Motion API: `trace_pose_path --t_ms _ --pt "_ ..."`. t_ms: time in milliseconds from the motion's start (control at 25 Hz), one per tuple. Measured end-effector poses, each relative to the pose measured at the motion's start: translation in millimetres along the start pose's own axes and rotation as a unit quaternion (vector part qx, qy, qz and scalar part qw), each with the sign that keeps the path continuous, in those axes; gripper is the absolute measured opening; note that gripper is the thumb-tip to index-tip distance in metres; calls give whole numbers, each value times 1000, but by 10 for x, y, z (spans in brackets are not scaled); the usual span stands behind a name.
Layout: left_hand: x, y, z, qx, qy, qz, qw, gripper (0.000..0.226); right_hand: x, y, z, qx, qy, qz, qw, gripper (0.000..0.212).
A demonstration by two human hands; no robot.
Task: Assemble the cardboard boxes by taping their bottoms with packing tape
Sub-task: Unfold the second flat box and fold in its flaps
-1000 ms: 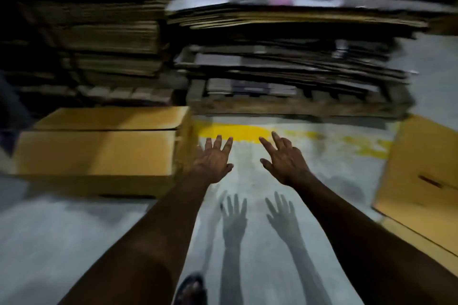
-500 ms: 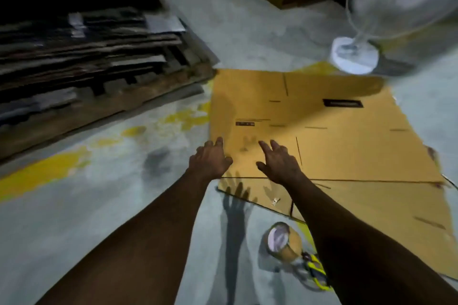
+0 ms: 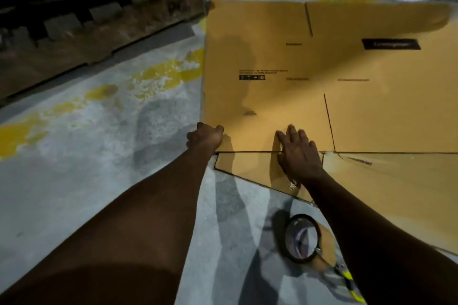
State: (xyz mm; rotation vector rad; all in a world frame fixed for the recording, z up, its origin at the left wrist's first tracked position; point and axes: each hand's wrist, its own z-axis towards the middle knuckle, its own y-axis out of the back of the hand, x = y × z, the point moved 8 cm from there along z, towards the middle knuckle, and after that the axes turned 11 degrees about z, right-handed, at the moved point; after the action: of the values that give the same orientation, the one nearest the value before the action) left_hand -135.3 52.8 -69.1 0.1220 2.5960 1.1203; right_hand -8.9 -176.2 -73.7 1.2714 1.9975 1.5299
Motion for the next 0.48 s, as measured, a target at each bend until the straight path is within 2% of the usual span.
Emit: trace_pose_path --t_ms 200,320,400,480 --pt "4 114 86 -31 28 -135 990 57 42 136 3 -50 -13 -8 999 87" --pt "-68 274 -1 -23 18 -194 981 51 -10 349 -158 -109 -23 -38 993 88" --pt "-91 491 -75 -11 11 -218 976 46 13 561 -270 -126 -39 -48 990 85" --pt "-90 758 -259 -3 -13 -183 983 46 178 769 -369 -125 -36 -25 991 71"
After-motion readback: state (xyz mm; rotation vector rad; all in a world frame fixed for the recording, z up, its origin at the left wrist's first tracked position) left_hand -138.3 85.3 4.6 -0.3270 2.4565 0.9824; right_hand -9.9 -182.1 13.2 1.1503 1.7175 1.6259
